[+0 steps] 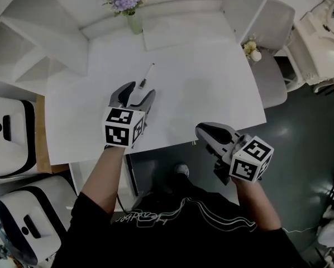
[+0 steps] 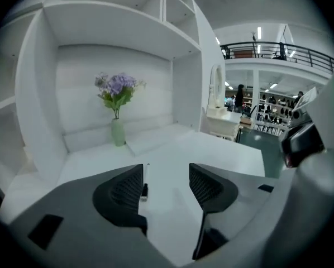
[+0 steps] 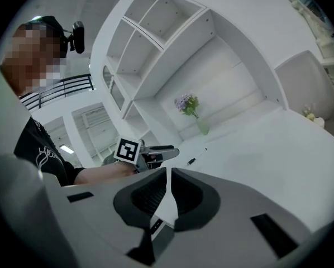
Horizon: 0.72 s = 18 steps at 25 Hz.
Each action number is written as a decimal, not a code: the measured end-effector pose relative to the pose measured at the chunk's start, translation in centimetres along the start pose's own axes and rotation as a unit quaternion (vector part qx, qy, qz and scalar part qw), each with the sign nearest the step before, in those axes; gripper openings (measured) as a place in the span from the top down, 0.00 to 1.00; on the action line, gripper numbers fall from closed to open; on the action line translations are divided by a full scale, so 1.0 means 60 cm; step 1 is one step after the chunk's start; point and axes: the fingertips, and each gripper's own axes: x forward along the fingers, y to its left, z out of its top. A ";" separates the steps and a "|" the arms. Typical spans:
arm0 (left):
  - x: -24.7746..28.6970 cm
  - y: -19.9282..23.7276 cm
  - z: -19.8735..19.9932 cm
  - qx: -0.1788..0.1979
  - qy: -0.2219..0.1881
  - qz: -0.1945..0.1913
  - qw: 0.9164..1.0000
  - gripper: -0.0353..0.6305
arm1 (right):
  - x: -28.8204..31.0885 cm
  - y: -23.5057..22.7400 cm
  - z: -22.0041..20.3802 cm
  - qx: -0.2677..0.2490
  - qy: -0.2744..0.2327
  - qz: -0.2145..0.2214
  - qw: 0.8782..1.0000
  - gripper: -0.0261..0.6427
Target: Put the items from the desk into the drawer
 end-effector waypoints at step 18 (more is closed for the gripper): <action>0.163 0.065 -0.117 -0.035 0.171 -0.001 0.985 0.82 | -0.039 -0.091 -0.028 0.034 -0.004 -0.044 0.998 0.88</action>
